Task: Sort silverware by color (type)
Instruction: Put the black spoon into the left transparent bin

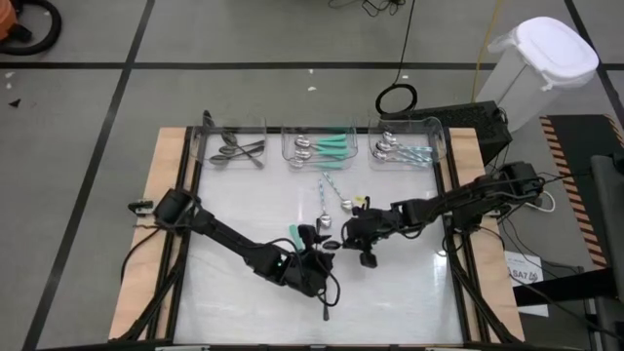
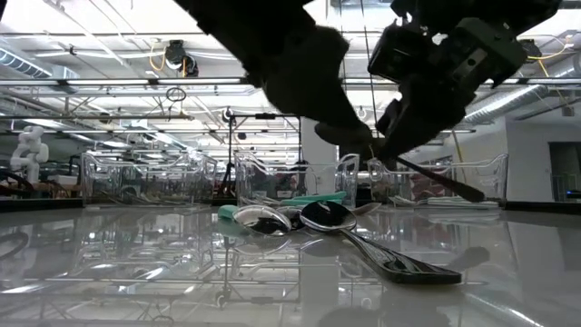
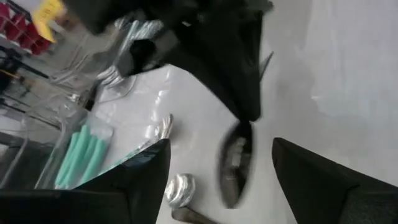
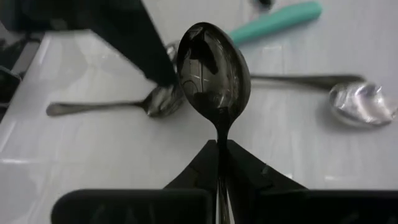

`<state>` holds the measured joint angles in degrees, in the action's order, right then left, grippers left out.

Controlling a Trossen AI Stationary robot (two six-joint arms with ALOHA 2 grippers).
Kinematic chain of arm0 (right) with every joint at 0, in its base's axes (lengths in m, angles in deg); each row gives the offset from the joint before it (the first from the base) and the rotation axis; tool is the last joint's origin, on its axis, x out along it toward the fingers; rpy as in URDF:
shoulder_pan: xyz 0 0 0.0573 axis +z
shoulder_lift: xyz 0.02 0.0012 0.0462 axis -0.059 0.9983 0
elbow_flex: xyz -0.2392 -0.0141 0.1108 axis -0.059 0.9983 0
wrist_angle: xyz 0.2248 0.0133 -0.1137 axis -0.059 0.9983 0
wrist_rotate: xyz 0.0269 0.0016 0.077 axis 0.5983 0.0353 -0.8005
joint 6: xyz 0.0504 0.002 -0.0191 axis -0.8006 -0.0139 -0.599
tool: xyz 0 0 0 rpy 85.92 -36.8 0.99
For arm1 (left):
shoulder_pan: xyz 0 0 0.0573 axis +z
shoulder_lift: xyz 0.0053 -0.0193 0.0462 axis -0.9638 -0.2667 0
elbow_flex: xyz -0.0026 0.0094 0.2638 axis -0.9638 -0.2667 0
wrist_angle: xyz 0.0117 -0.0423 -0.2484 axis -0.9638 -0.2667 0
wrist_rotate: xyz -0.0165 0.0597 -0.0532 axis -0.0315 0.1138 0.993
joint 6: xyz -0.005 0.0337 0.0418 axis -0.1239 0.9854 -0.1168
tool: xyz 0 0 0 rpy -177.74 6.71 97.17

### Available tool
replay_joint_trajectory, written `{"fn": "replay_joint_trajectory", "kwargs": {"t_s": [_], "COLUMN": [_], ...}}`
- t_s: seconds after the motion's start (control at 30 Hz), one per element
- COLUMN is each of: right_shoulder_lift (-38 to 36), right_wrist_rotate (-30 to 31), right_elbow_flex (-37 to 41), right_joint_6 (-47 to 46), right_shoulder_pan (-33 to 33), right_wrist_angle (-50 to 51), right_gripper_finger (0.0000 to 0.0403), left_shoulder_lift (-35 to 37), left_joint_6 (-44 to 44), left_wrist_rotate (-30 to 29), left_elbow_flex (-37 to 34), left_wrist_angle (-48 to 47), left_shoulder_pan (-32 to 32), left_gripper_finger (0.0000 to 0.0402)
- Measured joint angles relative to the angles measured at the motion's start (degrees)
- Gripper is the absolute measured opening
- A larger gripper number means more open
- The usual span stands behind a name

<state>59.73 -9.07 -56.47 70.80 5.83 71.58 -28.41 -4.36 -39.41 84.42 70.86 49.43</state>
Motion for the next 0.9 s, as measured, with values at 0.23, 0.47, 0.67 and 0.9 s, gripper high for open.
{"fn": "replay_joint_trajectory", "kwargs": {"t_s": [0.23,0.47,0.67,0.9], "right_shoulder_lift": [0.0,0.0,0.0,0.0], "right_wrist_rotate": [0.0,-0.1,-0.1,-0.2], "right_elbow_flex": [0.0,0.0,0.0,0.0], "right_joint_6": [1.7,3.7,3.9,3.8], "right_shoulder_pan": [-2.1,-3.2,-3.2,-3.2], "right_wrist_angle": [-2.3,-4.7,-4.8,-5.2], "right_gripper_finger": [0.0012,0.0012,0.0012,0.0014], "left_shoulder_lift": [-0.8,-0.8,-0.8,-0.8], "left_joint_6": [-0.4,-1.1,-1.4,-2.3], "left_wrist_rotate": [-7.1,-12.1,-14.7,-14.7], "left_elbow_flex": [0.0,0.0,0.0,0.0], "left_wrist_angle": [-0.9,-2.8,-5.0,-5.7], "left_shoulder_pan": [-0.8,-0.8,-0.7,-0.7], "left_gripper_finger": [0.0271,0.0192,0.0118,0.0055]}}
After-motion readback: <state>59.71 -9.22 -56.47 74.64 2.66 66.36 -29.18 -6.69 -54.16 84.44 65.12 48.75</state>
